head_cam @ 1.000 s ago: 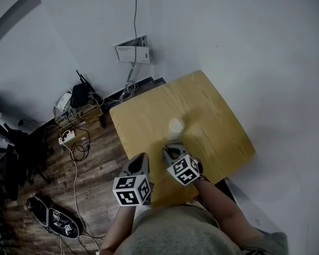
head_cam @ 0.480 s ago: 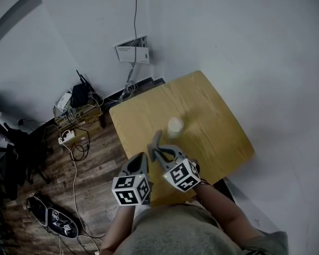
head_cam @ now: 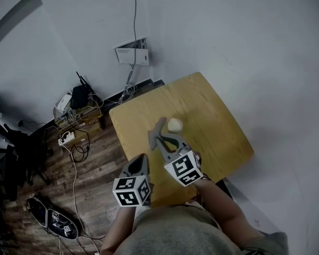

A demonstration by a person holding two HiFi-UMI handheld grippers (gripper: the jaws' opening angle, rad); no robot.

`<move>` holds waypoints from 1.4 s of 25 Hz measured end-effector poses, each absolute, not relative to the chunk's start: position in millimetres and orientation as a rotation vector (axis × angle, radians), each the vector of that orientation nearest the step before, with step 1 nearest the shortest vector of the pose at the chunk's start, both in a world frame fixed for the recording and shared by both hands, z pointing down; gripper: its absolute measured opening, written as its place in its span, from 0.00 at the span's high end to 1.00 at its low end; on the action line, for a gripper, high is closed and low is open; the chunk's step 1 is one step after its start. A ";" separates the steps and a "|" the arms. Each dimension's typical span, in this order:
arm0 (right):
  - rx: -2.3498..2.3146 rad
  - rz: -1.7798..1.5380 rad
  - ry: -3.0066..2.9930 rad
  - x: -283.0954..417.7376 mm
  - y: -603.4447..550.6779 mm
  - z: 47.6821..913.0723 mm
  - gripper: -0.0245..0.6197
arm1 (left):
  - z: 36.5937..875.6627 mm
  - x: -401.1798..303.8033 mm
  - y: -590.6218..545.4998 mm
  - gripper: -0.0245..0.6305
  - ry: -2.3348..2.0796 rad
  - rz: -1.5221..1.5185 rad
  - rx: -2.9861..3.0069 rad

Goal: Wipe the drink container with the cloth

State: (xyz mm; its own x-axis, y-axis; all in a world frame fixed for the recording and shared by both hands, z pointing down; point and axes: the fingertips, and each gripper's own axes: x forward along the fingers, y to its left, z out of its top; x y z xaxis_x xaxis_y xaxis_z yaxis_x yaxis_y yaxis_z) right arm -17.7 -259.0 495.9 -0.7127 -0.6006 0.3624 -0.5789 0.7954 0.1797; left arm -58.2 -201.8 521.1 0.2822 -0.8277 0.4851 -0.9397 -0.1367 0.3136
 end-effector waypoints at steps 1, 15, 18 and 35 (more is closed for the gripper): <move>0.912 -0.067 -2.569 -15.5 -260.7 496.5 0.95 | 520.6 -58.6 -201.3 0.96 -1.578 0.260 1.997; 1.047 0.095 -2.447 10.1 -266.6 544.9 0.95 | 523.2 -58.5 -198.6 0.96 -1.571 0.264 1.992; 1.042 0.126 -2.424 11.8 -264.9 558.9 0.95 | 524.3 -58.2 -198.1 0.96 -1.571 0.264 1.992; 1.024 0.299 -2.286 25.2 -259.0 624.5 0.95 | 526.7 -58.1 -193.0 0.96 -1.572 0.266 1.979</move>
State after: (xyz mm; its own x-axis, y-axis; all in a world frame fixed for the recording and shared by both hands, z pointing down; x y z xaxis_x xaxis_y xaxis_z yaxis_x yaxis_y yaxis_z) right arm 25.2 -259.0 624.5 -0.5155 -0.5989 0.6128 -0.7364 0.6753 0.0406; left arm -58.1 -193.0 526.7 0.2817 -0.8200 0.4982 -0.9382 -0.1267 0.3220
